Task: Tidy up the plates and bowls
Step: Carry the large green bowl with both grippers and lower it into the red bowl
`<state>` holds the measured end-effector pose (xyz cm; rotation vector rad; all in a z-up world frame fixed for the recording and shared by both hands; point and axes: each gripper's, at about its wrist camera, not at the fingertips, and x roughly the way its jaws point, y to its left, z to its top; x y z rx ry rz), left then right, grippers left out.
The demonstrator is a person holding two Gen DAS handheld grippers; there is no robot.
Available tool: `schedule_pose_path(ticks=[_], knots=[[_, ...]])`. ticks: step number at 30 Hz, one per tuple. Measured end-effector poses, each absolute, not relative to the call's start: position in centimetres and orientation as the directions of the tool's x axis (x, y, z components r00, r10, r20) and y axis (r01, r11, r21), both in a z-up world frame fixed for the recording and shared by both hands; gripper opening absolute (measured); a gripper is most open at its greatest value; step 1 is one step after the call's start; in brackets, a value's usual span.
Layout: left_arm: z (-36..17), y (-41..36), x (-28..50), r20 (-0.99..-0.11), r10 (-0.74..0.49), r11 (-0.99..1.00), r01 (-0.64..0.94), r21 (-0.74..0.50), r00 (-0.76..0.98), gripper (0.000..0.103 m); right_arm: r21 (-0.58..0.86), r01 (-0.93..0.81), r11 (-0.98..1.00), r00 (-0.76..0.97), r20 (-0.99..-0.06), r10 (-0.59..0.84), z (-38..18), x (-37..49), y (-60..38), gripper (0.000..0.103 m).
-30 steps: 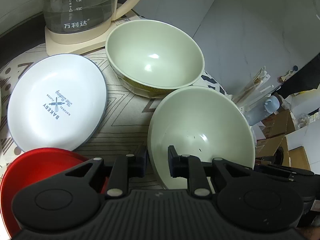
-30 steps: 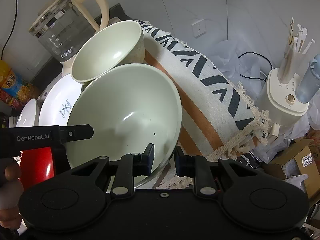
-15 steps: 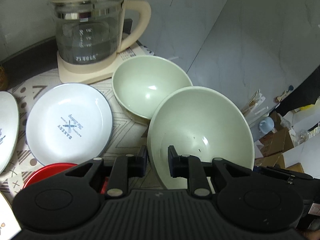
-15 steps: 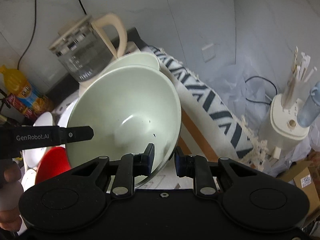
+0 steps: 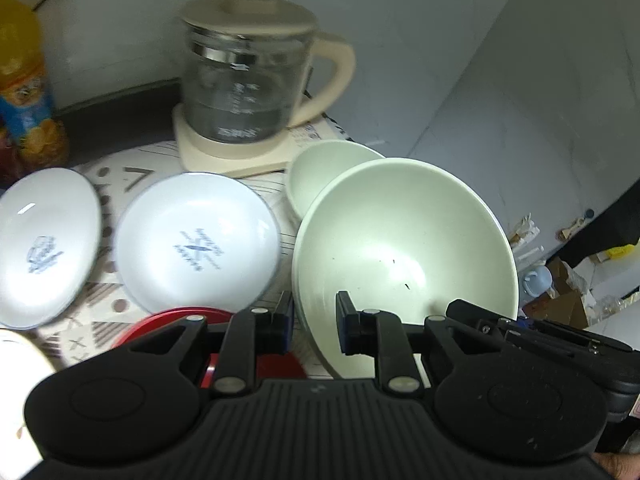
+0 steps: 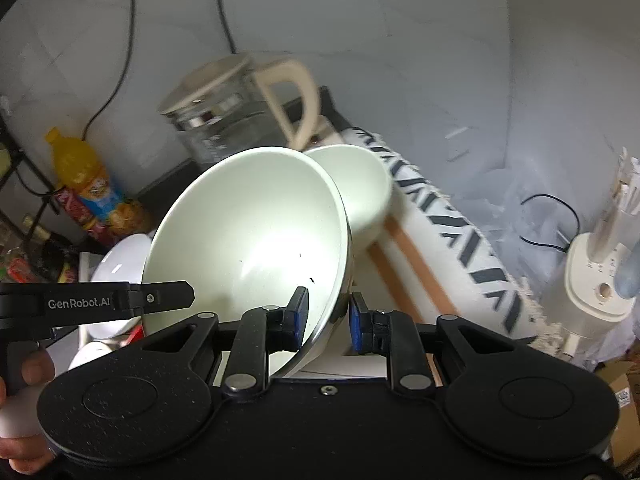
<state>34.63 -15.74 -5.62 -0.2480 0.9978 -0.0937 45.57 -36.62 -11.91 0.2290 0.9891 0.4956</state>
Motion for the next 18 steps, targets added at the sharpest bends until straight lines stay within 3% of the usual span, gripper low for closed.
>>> schedule_pose_path(ticks=[18], knots=[[-4.3, -8.3, 28.8, -0.818, -0.16, 0.961, -0.102, -0.256, 0.552, 0.02, 0.431, -0.33, 0.84, 0.396, -0.744, 0.538, -10.6, 40.0, -29.9, 0.021]])
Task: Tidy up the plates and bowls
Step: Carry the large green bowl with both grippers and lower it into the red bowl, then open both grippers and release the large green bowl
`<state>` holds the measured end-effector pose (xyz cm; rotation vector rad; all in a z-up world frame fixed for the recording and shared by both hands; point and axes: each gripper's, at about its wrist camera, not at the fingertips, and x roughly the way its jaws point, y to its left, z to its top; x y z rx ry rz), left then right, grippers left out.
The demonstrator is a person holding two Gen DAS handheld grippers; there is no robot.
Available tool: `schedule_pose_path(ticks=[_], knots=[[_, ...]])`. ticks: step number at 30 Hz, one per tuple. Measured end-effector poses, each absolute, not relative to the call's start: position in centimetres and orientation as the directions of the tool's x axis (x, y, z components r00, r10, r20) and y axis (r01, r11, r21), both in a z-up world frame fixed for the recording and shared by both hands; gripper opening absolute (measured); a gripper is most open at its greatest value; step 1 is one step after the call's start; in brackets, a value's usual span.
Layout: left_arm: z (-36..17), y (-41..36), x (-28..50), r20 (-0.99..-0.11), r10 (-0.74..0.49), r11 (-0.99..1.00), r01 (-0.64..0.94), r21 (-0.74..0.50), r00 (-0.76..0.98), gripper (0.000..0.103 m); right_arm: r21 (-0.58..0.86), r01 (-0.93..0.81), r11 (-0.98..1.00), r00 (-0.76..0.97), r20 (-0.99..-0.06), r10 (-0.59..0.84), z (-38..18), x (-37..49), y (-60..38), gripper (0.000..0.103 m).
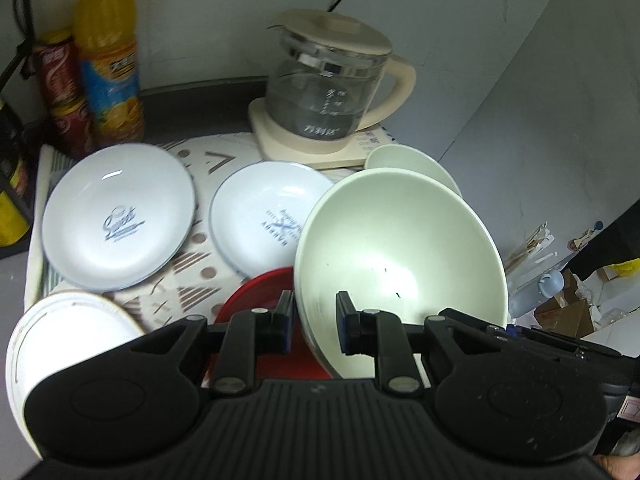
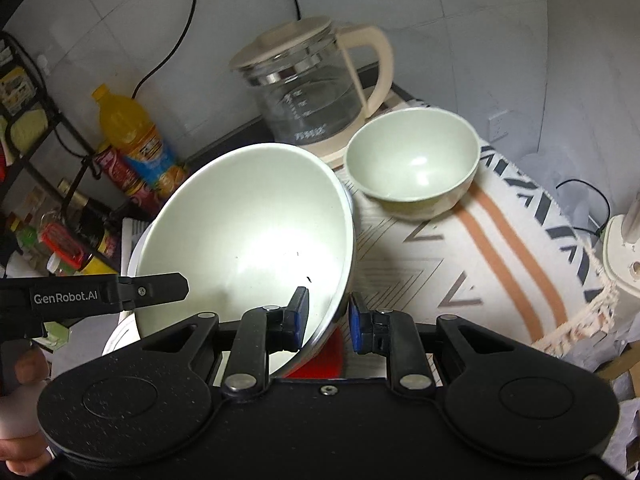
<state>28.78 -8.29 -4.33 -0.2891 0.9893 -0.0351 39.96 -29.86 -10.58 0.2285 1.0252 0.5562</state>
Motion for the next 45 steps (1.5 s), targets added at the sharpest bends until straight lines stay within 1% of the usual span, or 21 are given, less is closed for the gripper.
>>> schedule_pose_path(ticks=[15, 26, 35, 40, 43, 45], knots=[[-6.9, -5.2, 25.6, -0.84, -0.181, 0.951, -0.127, -0.282, 0.512, 0.02, 0.382, -0.322, 0.867, 0.382, -0.785, 0.488, -11.7, 35.9, -27.1, 0.021], [-8.9, -5.3, 25.7, -0.854, -0.191, 0.955, -0.11, -0.275, 0.484, 0.02, 0.323, -0.307, 0.895, 0.385, -0.818, 0.427, -13.5, 35.9, -25.5, 0.021], [-9.8, -4.8, 25.3, -0.86, -0.178, 0.96, -0.11, -0.259, 0.478, 0.021, 0.313, -0.301, 0.901, 0.381, -0.826, 0.414, -14.5, 35.6, -25.0, 0.021], [-9.5, -4.4, 25.1, -0.846, -0.184, 0.959, -0.098, -0.267, 0.501, 0.024, 0.278, -0.295, 0.914, 0.41, -0.828, 0.383, -14.8, 35.4, -24.8, 0.022], [-9.0, -4.4, 25.2, -0.843, -0.174, 0.962, -0.096, -0.257, 0.509, 0.025, 0.294, -0.283, 0.913, 0.413, -0.822, 0.392, -14.7, 35.8, -25.2, 0.021], [-8.9, -4.3, 25.3, -0.842, -0.166, 0.963, -0.1, -0.251, 0.513, 0.027, 0.299, -0.28, 0.912, 0.418, -0.818, 0.396, -14.3, 35.9, -25.4, 0.023]])
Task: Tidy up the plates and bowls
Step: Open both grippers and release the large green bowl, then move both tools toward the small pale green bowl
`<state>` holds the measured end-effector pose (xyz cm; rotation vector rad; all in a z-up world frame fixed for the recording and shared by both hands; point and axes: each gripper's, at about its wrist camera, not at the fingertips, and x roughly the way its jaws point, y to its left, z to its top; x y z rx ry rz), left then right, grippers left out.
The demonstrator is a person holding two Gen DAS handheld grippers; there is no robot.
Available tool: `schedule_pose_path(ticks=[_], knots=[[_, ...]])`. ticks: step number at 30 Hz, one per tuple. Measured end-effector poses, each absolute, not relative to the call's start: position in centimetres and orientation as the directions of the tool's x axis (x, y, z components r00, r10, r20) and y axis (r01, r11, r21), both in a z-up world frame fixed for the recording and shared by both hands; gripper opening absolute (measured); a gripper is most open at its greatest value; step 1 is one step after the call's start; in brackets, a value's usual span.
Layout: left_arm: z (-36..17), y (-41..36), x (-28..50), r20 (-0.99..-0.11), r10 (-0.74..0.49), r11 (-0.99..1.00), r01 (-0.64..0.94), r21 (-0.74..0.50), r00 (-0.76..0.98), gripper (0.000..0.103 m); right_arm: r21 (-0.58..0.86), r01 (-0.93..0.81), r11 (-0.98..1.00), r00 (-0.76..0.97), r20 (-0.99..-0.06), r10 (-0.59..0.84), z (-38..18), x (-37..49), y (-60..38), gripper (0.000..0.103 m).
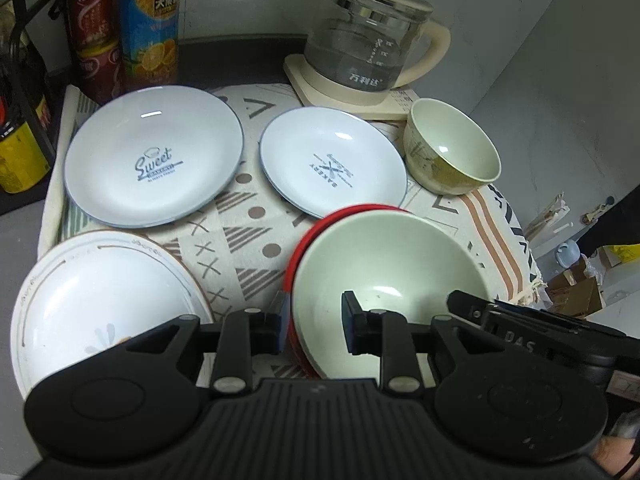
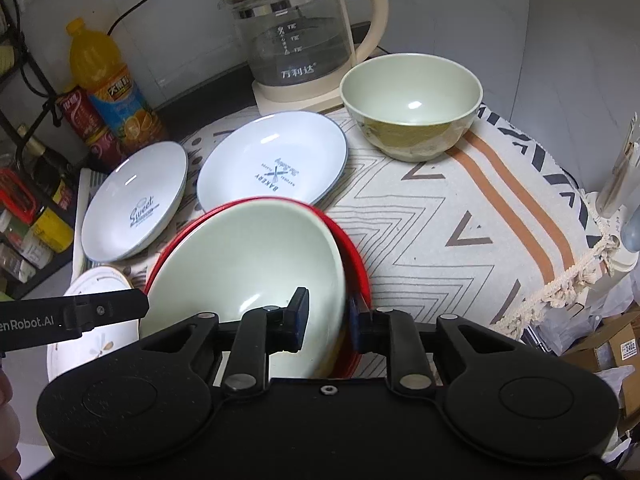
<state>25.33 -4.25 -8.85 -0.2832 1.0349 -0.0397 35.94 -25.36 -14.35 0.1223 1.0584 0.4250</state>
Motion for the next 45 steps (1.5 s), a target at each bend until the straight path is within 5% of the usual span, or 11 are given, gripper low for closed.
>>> schedule_pose_path(ticks=[3, 7, 11, 14, 45], knots=[[-8.5, -4.1, 25.6, -0.846, -0.156, 0.964, -0.109, -0.243, 0.51, 0.038, 0.306, -0.274, 0.912, 0.437, -0.805, 0.401, -13.7, 35.9, -25.8, 0.027], [-8.0, -4.2, 25.8, -0.844, -0.142, 0.965, -0.118, -0.234, 0.516, 0.053, 0.33, -0.244, 0.912, 0.467, -0.784, 0.409, -12.9, 36.1, -27.1, 0.057], [-7.3, -4.8, 26.2, -0.835, -0.126, 0.969, -0.112, -0.218, 0.535, 0.072, 0.326, -0.228, 0.917, 0.497, -0.771, 0.398, -12.3, 36.7, -28.1, 0.073], [-6.8, -5.3, 26.7, -0.826, -0.122, 0.971, -0.107, -0.214, 0.55, 0.075, 0.317, -0.209, 0.925, 0.528, -0.76, 0.38, -11.9, 37.3, -29.0, 0.085], [-7.7, -12.7, 38.7, -0.827, -0.101, 0.968, -0.137, -0.21, 0.554, 0.084, 0.346, -0.239, 0.907, 0.505, -0.754, 0.42, -14.2, 50.0, -33.2, 0.091]])
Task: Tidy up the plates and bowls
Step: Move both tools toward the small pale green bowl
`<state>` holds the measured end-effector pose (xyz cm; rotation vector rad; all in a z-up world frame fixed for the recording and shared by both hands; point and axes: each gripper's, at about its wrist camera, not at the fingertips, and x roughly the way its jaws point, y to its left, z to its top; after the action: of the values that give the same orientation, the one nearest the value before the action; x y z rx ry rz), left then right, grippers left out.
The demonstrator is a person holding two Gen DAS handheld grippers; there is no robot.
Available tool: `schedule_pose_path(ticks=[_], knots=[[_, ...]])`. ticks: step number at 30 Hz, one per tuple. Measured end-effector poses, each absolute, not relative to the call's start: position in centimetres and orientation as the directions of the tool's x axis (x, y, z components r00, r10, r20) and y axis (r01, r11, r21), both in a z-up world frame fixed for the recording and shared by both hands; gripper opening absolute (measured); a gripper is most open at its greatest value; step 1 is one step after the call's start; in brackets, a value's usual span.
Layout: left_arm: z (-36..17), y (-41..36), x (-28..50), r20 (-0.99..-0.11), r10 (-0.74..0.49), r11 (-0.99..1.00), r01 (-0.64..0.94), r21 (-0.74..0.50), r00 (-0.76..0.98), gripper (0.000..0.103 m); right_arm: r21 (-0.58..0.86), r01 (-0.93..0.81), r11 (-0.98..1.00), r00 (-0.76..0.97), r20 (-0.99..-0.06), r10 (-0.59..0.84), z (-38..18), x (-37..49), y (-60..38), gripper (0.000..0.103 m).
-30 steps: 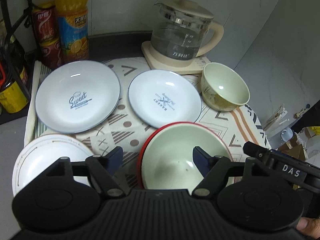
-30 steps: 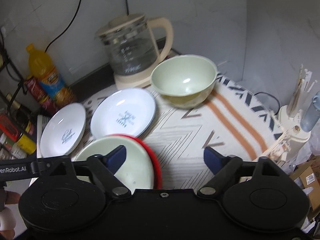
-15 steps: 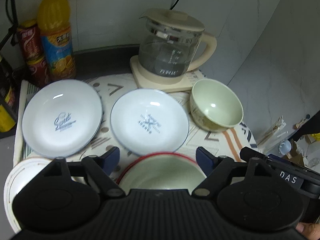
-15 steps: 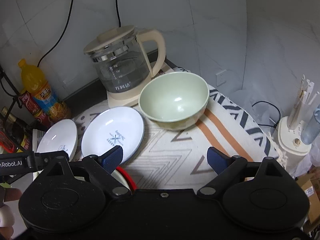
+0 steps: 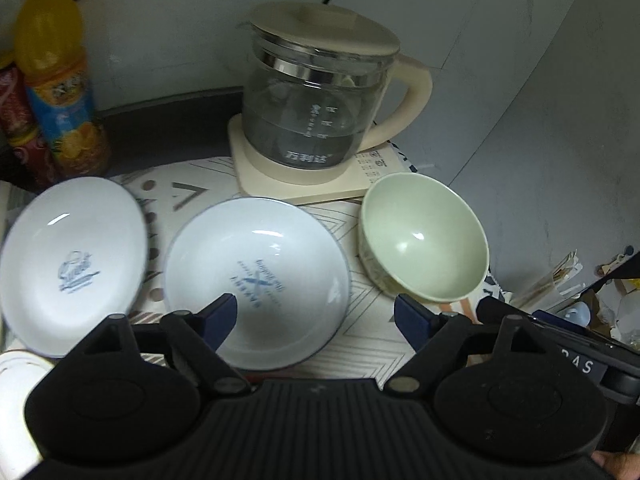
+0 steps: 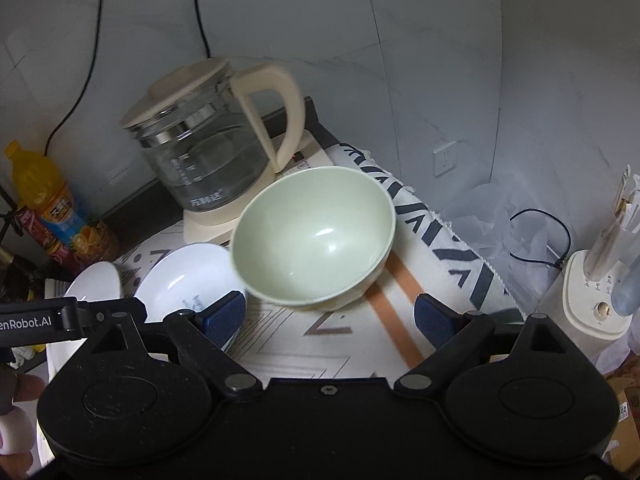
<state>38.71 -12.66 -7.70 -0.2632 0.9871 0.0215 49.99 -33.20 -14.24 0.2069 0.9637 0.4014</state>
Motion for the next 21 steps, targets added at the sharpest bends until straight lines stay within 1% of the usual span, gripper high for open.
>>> schedule_pose_path(ticks=[9, 13, 15, 18, 19, 21], knots=[[-9.6, -14.5, 41.9, -0.84, -0.098, 0.961, -0.167, -0.219, 0.534, 0.084, 0.368, -0.262, 0.892, 0.463, -0.763, 0.451, -16.2, 53.7, -33.6, 0.09], [-10.3, -14.9, 43.1, -0.843, -0.097, 0.957, -0.182, -0.224, 0.529, 0.083, 0.383, -0.267, 0.884, 0.446, -0.764, 0.466, -16.9, 54.9, -33.7, 0.086], [-10.6, -15.1, 43.7, -0.843, -0.099, 0.956, -0.184, -0.228, 0.528, 0.081, 0.403, -0.266, 0.876, 0.44, -0.757, 0.482, -17.4, 55.4, -33.8, 0.085], [-11.0, -15.3, 44.5, -0.844, -0.107, 0.954, -0.186, -0.236, 0.525, 0.081, 0.414, -0.269, 0.87, 0.448, -0.746, 0.493, -17.7, 56.0, -33.9, 0.085], [-11.1, -15.4, 44.7, -0.845, -0.108, 0.953, -0.187, -0.237, 0.524, 0.081, 0.411, -0.268, 0.871, 0.451, -0.746, 0.49, -17.9, 56.1, -33.8, 0.083], [-11.4, -15.6, 45.1, -0.845, -0.107, 0.953, -0.189, -0.238, 0.525, 0.08, 0.404, -0.263, 0.876, 0.441, -0.758, 0.481, -18.3, 56.5, -33.7, 0.077]])
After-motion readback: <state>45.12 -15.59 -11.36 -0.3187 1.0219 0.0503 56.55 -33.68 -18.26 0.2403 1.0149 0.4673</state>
